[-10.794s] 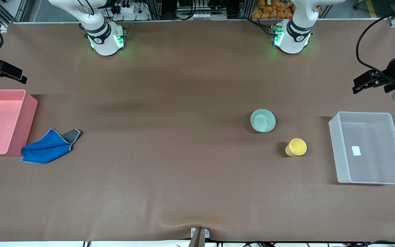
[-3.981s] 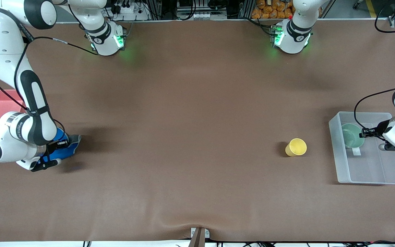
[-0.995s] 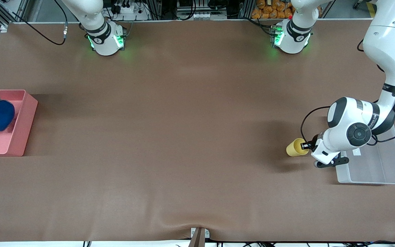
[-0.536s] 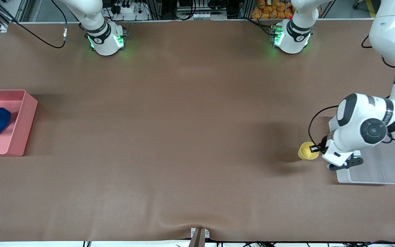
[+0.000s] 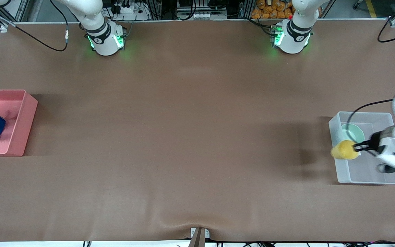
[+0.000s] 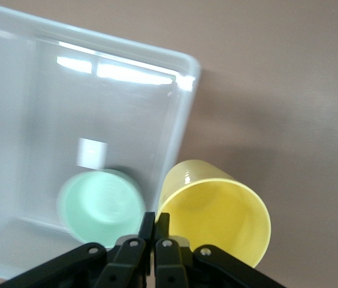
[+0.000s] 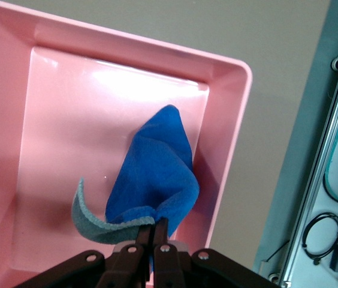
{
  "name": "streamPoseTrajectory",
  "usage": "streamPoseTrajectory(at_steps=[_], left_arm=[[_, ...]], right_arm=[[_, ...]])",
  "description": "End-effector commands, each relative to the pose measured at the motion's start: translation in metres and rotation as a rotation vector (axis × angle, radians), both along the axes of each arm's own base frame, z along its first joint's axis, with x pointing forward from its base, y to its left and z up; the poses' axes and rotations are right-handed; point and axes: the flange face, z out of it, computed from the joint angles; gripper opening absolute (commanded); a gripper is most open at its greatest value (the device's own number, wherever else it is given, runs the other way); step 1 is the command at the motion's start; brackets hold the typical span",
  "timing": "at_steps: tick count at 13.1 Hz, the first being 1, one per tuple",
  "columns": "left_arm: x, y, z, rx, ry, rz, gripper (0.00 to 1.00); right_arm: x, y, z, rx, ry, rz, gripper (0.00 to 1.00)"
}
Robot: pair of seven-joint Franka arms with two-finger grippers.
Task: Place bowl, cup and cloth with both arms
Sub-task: 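Place the yellow cup in the clear bin while the right gripper releases the cloth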
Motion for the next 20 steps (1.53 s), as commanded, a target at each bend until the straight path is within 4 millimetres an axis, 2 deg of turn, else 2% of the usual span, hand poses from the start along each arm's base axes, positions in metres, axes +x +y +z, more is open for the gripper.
streamPoseTrajectory(at_steps=[1, 2, 4, 6, 7, 8, 9, 10, 11, 13, 15, 18, 20], left_arm=[[-0.01, 0.06, 0.01, -0.026, -0.007, -0.069, 0.0], [-0.01, 0.077, 0.011, -0.03, -0.017, -0.081, 0.0], [-0.009, 0.092, -0.003, -0.034, -0.016, -0.088, 0.0], [0.0, 0.095, -0.026, -0.047, -0.048, -0.088, 0.0], [0.004, 0.093, -0.035, -0.053, -0.061, -0.09, 0.0], [0.008, 0.094, -0.046, -0.054, -0.082, -0.089, 0.0], [0.012, 0.096, -0.057, -0.059, -0.1, -0.089, 0.0], [0.013, 0.099, -0.067, -0.058, -0.11, -0.086, 0.0], [0.014, 0.1, -0.073, -0.044, -0.108, -0.094, 0.0], [0.015, 0.098, -0.085, -0.045, -0.101, -0.099, 0.0], [0.017, 0.098, -0.096, -0.049, -0.115, -0.098, 0.0], [0.021, 0.092, -0.107, -0.058, -0.12, -0.106, 0.0], [0.022, 0.092, -0.109, -0.058, -0.135, -0.106, 0.0]], right_arm=[[0.023, 0.02, -0.006, -0.014, 0.016, 0.066, 0.0], [0.029, 0.028, -0.008, -0.01, 0.02, 0.077, 0.0], [0.046, 0.055, -0.021, 0.007, 0.038, 0.112, 0.0], [0.055, 0.082, -0.036, 0.025, 0.056, 0.073, 0.0], [0.055, 0.089, -0.042, 0.033, 0.067, 0.066, 0.0], [0.055, 0.093, -0.044, 0.039, 0.076, 0.072, 0.09], [0.053, 0.094, -0.046, 0.053, 0.099, 0.077, 0.68], [0.048, 0.092, -0.042, 0.064, 0.107, 0.061, 1.0], [0.049, 0.098, -0.025, 0.073, 0.119, 0.064, 1.0], [0.058, 0.121, 0.035, 0.051, 0.085, 0.083, 1.0], [0.061, 0.146, 0.075, 0.047, 0.074, 0.062, 1.0], [0.069, 0.202, 0.129, 0.035, 0.051, 0.003, 1.0], [0.073, 0.247, 0.155, 0.031, 0.047, -0.046, 1.0]])
